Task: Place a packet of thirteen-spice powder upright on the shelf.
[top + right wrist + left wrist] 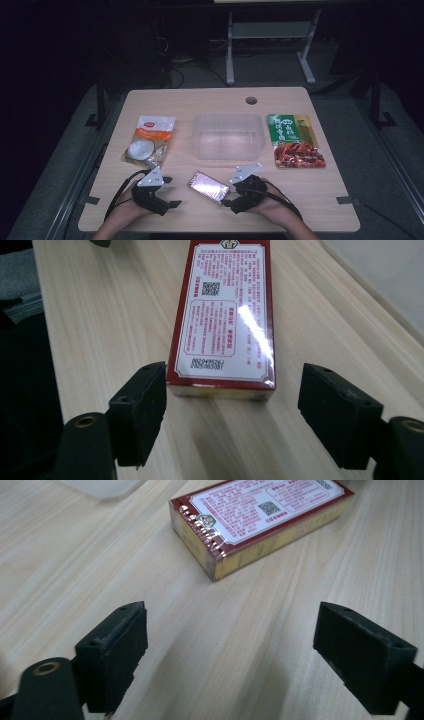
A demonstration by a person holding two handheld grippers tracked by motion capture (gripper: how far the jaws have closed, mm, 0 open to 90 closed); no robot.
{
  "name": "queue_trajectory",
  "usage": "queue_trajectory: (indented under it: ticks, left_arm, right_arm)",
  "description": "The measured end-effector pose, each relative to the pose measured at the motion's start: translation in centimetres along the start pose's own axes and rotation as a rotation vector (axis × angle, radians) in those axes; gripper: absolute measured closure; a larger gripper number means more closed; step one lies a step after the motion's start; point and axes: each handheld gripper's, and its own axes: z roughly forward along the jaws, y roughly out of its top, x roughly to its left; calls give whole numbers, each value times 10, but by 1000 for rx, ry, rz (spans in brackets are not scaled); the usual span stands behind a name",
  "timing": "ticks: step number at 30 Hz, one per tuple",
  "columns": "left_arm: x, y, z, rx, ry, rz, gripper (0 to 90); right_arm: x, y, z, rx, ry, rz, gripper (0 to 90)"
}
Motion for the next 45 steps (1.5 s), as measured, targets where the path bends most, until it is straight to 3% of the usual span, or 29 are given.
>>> queue_trajectory:
  ticks: [6, 15, 20, 26, 33, 39, 45]
  left_arm:
    - [-2, 1, 1, 14, -8, 1, 130]
    - [-1, 0, 3, 33, -1, -6, 137]
    - [-1, -1, 3, 35, -3, -4, 138]
    - [0, -1, 3, 39, -2, -6, 138]
    - [-1, -1, 3, 42, -3, 2, 139]
    - [0, -1, 3, 41, -5, 1, 140]
    - [-1, -1, 4, 37, -7, 0, 140]
  right_arm:
    - [0, 5, 16, 8, 21, 9, 219]
    - [8, 14, 24, 10, 13, -1, 201]
    - [10, 17, 27, 10, 16, 31, 189]
    - [14, 19, 28, 14, 4, 32, 174]
    - [14, 16, 36, 42, -7, 24, 193]
    - [3, 12, 31, 41, -23, 46, 218]
    - [3, 14, 37, 53, -35, 4, 225]
